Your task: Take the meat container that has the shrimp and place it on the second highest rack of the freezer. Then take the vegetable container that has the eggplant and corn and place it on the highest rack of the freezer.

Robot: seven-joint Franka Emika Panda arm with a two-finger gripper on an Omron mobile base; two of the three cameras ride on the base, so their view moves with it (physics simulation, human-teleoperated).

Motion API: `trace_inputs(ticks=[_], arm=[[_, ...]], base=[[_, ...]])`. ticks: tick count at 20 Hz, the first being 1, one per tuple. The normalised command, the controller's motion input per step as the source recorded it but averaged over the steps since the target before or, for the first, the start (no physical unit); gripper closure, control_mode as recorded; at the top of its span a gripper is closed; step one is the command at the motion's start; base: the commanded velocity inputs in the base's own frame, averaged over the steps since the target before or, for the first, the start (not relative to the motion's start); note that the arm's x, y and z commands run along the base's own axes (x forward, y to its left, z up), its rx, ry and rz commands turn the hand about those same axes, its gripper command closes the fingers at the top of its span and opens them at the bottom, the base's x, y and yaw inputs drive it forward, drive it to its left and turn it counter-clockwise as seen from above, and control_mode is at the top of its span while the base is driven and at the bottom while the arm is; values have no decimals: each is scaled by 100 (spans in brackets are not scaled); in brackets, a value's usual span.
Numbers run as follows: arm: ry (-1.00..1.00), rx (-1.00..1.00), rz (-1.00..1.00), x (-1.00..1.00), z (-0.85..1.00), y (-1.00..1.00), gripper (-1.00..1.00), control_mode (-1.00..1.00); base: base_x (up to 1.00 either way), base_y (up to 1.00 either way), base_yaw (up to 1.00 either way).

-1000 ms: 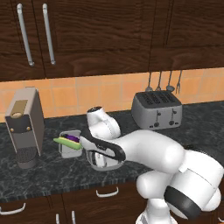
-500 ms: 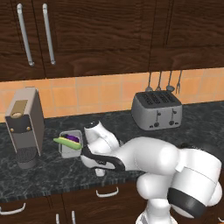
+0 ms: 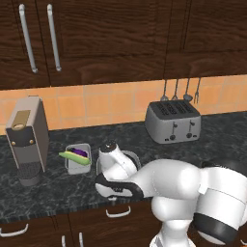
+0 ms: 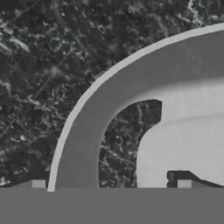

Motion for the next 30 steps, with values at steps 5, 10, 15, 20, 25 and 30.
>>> trace_inputs(ticks=[5,10,15,20,25,30], arm=[[0,9,4,4,-42,-23,100,-100],[0,11,2,-2,-28,-50,100,-100],[5,11,3,-15,-1,-71,100,-100],[9,0,0,-9,15,-67,100,-100],[-5,0,20,6,93,-48,100,-100],[-11,-7,42,-16,96,-71,100,-100]], base=[[0,0,0],[0,0,0],[0,0,0],[0,0,0],[0,0,0],[0,0,0]])
